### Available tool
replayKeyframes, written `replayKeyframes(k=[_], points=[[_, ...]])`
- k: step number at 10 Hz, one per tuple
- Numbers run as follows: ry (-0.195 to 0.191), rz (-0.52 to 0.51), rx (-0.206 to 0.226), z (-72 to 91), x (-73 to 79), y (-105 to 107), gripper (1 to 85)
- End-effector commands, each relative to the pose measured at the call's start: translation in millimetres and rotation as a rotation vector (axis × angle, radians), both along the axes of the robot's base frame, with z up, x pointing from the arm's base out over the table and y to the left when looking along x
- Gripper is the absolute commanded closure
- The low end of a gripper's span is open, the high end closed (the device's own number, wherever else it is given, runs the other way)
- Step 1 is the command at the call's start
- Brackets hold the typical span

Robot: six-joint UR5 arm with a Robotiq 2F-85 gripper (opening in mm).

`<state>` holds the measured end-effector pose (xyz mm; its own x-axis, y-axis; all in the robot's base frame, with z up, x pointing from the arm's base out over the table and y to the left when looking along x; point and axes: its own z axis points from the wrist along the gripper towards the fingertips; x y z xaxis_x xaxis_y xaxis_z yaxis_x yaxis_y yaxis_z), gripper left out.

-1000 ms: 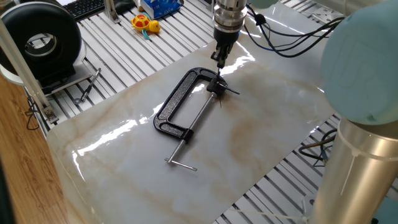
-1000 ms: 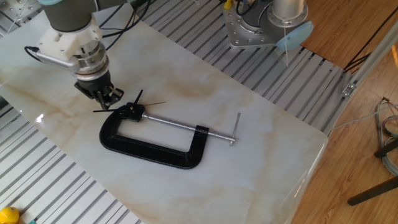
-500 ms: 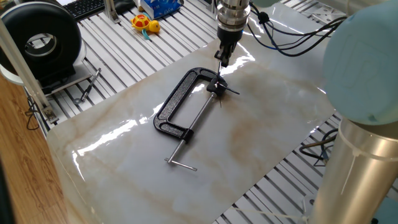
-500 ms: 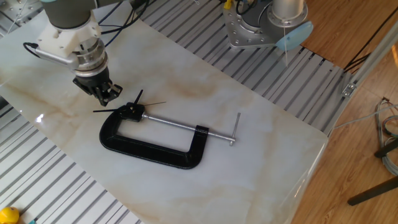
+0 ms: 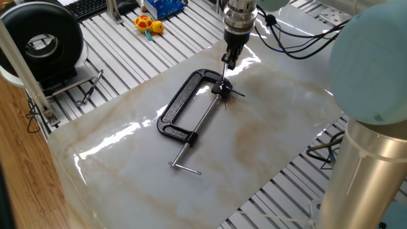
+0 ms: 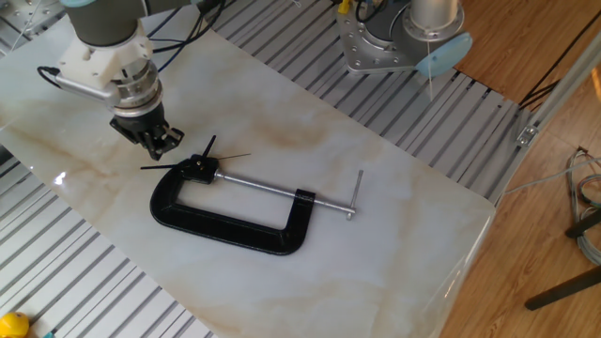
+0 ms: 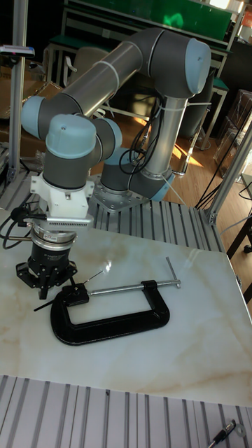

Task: Turn the hands of a clock

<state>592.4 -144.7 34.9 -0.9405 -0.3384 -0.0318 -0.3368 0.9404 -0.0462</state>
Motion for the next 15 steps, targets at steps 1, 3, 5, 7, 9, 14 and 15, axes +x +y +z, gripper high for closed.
replayKeyframes(k=[1,3,5,7,9,14,15], points=[[-0.008,0.009,0.008,-5.9,2.8,2.8,84.3],[-0.011,0.006,0.008,-7.4,8.8,12.2,84.3],[-0.017,0.004,0.021,-5.6,15.5,28.0,84.3],[-0.032,0.008,0.023,-4.2,23.7,42.3,84.3],[-0.032,0.0,0.045,0.1,28.9,60.0,84.3],[-0.033,-0.013,0.063,6.6,34.2,77.6,84.3],[-0.033,-0.013,0.059,7.9,34.1,76.5,84.3]])
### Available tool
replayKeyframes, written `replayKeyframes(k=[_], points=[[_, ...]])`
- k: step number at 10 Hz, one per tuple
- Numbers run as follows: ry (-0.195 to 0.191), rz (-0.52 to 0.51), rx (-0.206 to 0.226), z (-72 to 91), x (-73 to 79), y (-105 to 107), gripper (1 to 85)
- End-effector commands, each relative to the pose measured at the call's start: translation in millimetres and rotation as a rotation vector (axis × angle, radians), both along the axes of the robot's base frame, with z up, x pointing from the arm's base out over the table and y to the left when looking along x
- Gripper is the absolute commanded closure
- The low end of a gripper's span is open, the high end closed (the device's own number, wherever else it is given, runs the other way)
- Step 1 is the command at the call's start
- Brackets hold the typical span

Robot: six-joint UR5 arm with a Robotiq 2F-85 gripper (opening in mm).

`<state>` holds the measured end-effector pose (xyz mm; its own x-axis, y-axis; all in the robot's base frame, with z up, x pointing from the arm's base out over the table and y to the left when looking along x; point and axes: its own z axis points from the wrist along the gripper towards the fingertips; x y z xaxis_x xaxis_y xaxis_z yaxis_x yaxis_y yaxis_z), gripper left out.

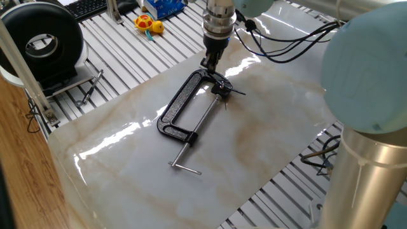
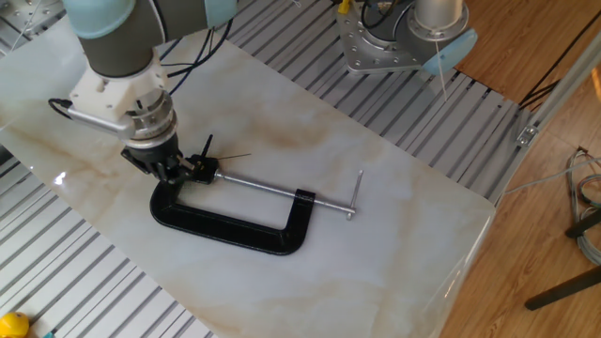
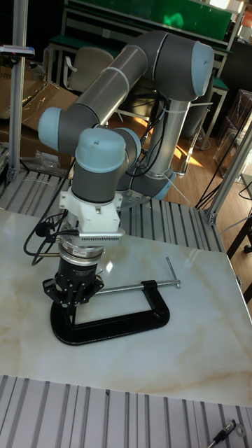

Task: Turn the hands of a clock

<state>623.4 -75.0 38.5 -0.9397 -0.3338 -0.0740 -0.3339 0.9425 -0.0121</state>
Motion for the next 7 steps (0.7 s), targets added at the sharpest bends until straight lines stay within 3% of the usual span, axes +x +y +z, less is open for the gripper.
replayKeyframes(k=[1,4,7], points=[[0.002,-0.012,0.006,7.3,1.1,5.4,84.3],[0.019,-0.018,-0.015,24.5,-6.3,3.2,84.3],[0.051,-0.009,-0.036,53.8,-25.4,-8.4,84.3]])
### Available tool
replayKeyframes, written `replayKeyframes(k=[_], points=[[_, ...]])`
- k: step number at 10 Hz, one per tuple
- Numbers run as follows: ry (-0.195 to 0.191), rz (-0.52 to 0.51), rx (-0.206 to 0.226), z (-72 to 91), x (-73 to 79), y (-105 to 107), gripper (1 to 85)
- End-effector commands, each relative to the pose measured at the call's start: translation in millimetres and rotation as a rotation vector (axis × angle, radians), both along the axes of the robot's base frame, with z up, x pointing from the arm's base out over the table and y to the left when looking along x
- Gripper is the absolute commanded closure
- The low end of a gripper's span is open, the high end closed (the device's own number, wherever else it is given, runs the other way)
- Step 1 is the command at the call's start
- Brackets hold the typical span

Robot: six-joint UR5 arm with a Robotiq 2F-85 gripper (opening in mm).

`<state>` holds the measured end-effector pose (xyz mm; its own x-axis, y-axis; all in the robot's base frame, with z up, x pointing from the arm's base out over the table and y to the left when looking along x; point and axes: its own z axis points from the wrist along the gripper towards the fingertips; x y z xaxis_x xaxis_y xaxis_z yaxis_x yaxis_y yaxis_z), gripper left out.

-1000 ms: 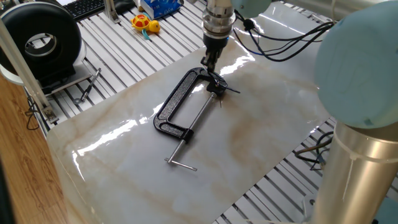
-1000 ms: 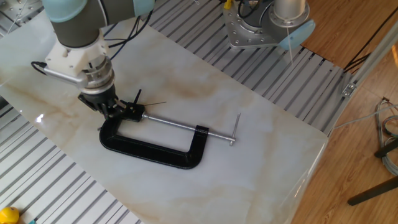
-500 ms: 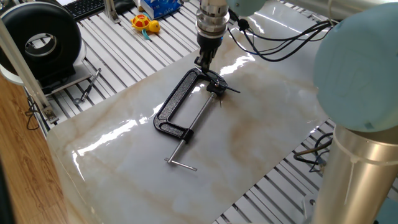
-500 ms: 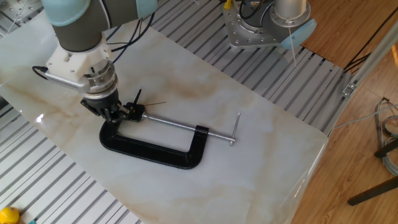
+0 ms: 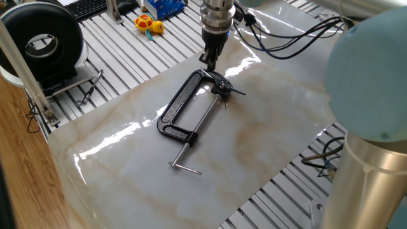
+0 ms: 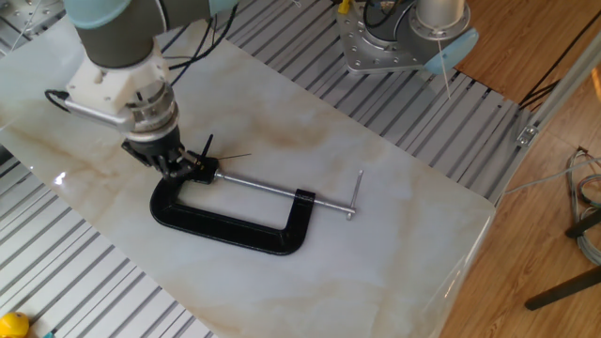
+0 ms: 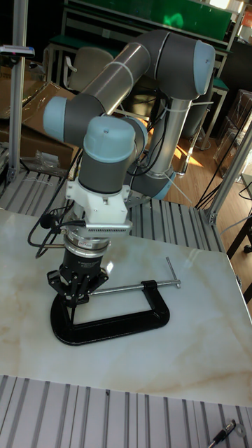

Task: Turn the hands of a clock

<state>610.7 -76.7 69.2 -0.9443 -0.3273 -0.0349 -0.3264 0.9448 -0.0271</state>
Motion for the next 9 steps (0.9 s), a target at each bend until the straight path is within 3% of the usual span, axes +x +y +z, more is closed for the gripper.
replayKeyframes(k=[1,9], points=[[0.025,-0.01,-0.014,28.5,-17.2,-10.6,84.3],[0.024,-0.061,0.02,27.4,-14.7,-5.2,84.3]])
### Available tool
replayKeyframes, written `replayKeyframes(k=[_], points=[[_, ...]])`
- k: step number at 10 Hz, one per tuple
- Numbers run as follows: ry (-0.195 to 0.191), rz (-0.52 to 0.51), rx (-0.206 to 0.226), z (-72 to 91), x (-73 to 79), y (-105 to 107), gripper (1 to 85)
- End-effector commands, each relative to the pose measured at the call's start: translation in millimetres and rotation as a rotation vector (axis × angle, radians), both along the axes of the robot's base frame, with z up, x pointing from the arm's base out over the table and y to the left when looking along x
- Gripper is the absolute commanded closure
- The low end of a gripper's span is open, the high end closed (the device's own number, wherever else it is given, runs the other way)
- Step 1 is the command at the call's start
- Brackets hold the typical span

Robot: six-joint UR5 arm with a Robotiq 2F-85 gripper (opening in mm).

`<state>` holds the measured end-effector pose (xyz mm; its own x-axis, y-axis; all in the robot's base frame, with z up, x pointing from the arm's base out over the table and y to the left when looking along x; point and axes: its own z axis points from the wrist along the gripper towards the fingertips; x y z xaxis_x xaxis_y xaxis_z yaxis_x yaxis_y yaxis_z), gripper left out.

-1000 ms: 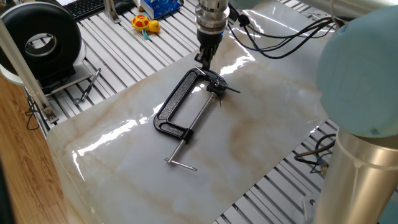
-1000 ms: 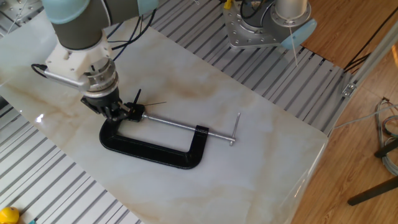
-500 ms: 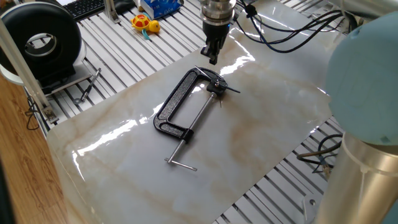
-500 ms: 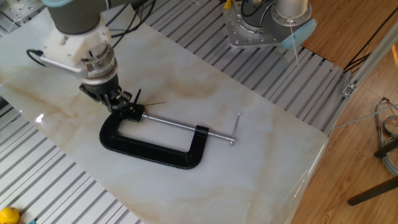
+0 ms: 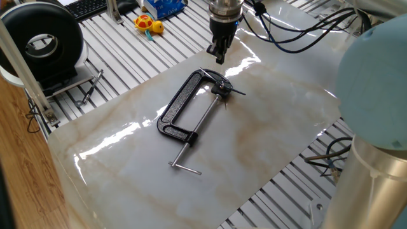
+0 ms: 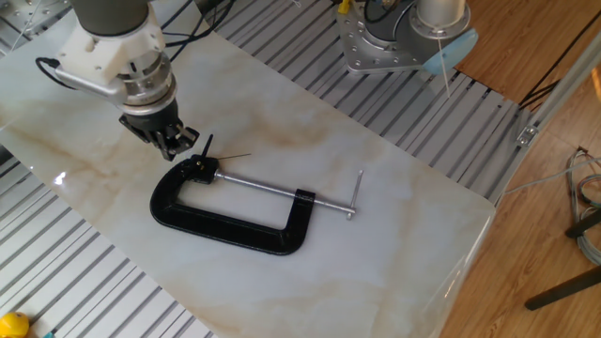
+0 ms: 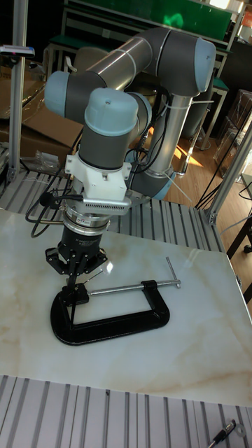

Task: Turn the hands of a clock

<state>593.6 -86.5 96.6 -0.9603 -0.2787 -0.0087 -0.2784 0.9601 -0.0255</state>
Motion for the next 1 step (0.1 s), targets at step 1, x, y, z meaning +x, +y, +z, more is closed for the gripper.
replayKeyframes(k=[1], points=[[0.001,0.007,0.029,-1.4,2.6,5.5,84.3]])
